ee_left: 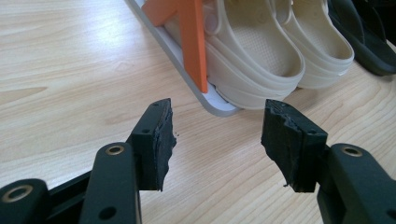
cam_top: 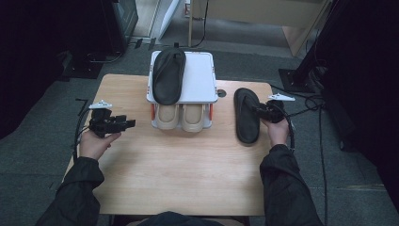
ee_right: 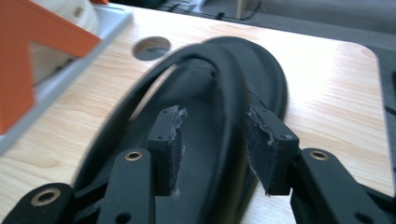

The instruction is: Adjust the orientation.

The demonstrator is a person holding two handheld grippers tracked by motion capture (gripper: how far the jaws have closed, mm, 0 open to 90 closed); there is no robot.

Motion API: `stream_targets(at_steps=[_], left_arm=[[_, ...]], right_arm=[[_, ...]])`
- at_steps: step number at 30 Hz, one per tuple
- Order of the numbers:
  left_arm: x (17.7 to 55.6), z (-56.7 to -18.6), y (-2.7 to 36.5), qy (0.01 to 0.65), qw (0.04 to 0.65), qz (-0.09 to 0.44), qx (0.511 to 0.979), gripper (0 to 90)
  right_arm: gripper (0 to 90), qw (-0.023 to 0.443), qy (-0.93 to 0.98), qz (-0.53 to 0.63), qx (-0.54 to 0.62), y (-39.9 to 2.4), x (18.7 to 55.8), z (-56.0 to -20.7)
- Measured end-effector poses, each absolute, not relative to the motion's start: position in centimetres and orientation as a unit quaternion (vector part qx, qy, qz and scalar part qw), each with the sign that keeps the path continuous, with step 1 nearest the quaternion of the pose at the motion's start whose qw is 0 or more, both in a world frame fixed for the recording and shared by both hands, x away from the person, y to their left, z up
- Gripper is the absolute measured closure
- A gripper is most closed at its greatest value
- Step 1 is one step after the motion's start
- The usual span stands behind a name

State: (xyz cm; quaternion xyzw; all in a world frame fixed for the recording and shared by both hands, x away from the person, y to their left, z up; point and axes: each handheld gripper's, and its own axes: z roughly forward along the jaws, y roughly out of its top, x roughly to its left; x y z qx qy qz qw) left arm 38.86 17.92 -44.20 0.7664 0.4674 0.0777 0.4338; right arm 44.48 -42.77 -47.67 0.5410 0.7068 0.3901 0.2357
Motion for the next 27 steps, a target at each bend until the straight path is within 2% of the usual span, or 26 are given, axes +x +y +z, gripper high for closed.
stream_targets(at_steps=[6, 20, 27], left_arm=[[38.7, -44.3, 18.0, 0.470, 0.431, 0.077, 0.766, 43.7], [38.8, -44.6, 17.9, 0.473, 0.428, 0.074, 0.767, 43.7], [38.9, -44.7, 17.8, 0.471, 0.426, 0.072, 0.769, 43.7]], right_arm=[[56.0, 0.230, 0.714, 0.370, 0.548, -42.5, 44.9, -48.6], [70.2, 0.203, 0.692, 0.353, 0.596, -42.4, 45.1, -49.1], [72.6, 0.185, 0.695, 0.358, 0.596, -41.7, 45.0, -48.7]])
